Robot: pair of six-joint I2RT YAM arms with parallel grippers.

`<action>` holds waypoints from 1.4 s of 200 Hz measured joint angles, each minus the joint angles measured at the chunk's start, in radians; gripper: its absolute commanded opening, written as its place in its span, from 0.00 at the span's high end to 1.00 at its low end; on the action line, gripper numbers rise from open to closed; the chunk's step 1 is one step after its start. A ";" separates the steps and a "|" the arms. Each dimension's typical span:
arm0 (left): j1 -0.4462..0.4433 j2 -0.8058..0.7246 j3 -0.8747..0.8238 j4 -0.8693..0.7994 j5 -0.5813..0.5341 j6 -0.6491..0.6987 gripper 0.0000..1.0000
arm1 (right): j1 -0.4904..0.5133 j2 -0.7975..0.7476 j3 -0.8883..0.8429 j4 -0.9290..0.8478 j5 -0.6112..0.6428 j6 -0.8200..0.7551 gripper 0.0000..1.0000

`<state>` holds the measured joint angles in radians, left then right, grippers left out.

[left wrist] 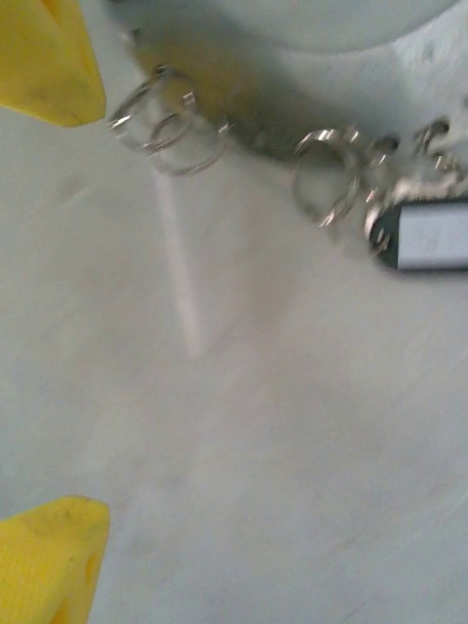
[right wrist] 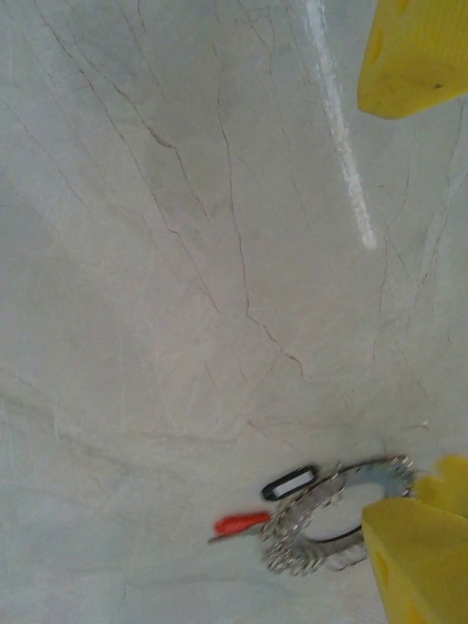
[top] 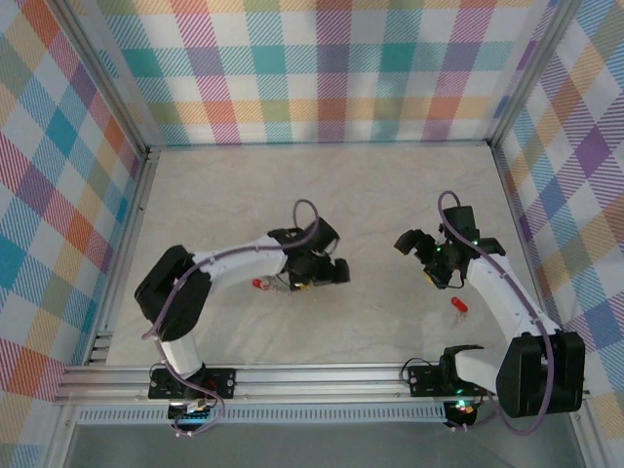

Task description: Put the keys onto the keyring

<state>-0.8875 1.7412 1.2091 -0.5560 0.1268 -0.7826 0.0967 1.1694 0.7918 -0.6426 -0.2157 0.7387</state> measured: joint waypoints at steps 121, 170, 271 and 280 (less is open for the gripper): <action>0.322 -0.637 -0.015 -0.319 -0.037 0.378 0.00 | 0.538 0.220 0.069 0.137 -0.153 0.034 0.50; 0.517 -0.479 -0.160 -0.248 0.179 0.474 0.00 | 0.793 0.375 0.116 0.302 -0.035 0.278 0.60; 0.616 -0.642 -0.412 -0.020 0.111 0.487 0.00 | 0.837 0.480 0.108 0.396 0.131 0.562 0.72; 0.616 -0.640 -0.412 -0.012 0.105 0.479 0.00 | 0.842 0.486 0.108 0.405 0.135 0.572 0.72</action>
<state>-0.2714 1.1007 0.7971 -0.5682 0.2314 -0.3038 0.9390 1.6554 0.8993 -0.2379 -0.0811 1.3109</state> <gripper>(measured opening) 0.999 0.277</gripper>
